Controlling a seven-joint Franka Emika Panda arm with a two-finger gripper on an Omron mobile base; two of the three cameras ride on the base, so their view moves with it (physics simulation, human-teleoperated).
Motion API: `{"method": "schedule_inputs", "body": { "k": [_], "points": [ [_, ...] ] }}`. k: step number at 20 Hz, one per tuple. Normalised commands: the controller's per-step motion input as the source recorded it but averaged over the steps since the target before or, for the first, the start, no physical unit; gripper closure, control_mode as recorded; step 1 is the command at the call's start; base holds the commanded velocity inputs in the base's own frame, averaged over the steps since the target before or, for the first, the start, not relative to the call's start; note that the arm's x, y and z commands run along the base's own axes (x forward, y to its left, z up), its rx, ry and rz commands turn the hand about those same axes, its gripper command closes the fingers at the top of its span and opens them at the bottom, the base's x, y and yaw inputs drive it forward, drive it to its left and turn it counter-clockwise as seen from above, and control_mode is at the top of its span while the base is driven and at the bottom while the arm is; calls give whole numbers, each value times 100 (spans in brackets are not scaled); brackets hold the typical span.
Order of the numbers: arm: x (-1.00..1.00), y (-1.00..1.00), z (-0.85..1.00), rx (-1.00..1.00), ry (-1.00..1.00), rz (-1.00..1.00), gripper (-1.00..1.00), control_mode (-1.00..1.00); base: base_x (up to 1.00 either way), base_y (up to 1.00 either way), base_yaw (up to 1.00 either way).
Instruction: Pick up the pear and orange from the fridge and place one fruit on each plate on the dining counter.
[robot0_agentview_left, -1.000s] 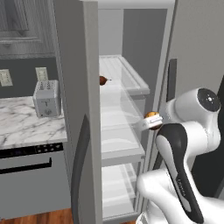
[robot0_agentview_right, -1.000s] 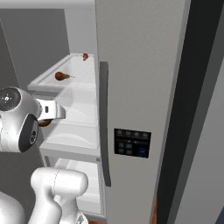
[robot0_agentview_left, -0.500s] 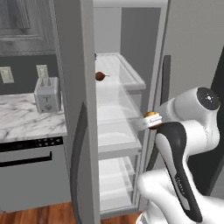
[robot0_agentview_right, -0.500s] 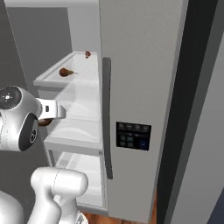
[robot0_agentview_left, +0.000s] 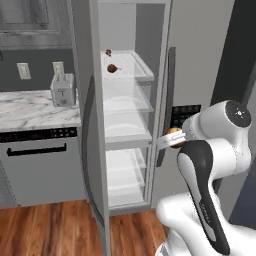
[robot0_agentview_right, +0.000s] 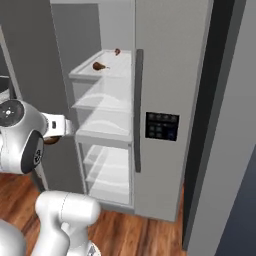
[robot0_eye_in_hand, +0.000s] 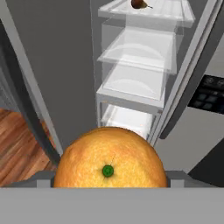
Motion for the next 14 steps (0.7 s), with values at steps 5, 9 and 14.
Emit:
{"method": "schedule_inputs", "body": {
  "k": [5, 9, 14],
  "points": [
    [0, 0, 0, 0, 0, 0, 100, 100, -61, -18, 61],
    [0, 0, 0, 0, 0, 0, 100, 100, -37, -21, 80],
    [0, 0, 0, 0, 0, 0, 100, 100, -17, -12, 96]
  ]
}}
